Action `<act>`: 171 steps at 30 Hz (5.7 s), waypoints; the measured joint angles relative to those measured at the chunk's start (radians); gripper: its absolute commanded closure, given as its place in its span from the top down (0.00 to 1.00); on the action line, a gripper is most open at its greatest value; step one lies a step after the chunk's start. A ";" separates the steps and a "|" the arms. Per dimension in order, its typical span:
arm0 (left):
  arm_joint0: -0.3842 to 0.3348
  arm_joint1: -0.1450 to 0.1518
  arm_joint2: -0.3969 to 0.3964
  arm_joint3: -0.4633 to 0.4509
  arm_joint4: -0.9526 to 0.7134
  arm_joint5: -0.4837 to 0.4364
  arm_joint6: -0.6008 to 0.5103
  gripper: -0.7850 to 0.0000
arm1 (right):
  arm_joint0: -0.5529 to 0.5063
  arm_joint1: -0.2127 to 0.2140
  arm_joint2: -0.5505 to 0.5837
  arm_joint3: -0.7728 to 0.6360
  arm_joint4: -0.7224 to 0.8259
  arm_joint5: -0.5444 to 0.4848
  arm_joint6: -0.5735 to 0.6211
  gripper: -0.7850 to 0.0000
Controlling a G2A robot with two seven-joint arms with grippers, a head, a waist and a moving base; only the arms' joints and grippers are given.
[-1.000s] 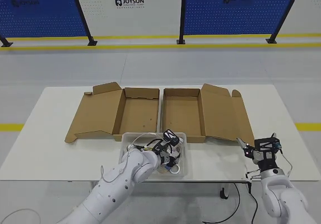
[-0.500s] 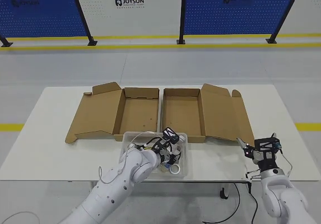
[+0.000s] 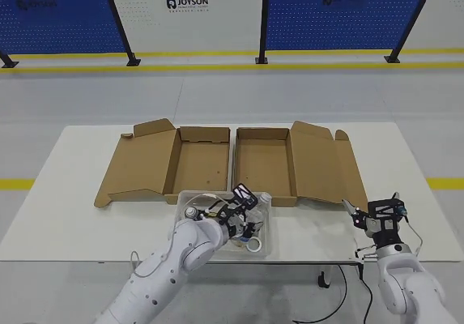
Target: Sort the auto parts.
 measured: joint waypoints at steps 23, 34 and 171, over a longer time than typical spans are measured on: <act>0.169 0.050 -0.130 -0.234 0.105 -0.194 0.296 0.00 | 0.000 0.000 0.000 0.000 0.000 0.000 0.000 1.00; 0.160 0.051 -0.142 -0.223 0.101 -0.167 0.342 0.00 | 0.000 0.000 0.000 0.000 0.000 0.000 0.000 1.00; 0.138 -0.009 -0.386 -0.250 0.082 0.002 -0.046 1.00 | 0.000 0.000 0.000 0.000 0.000 0.000 0.000 1.00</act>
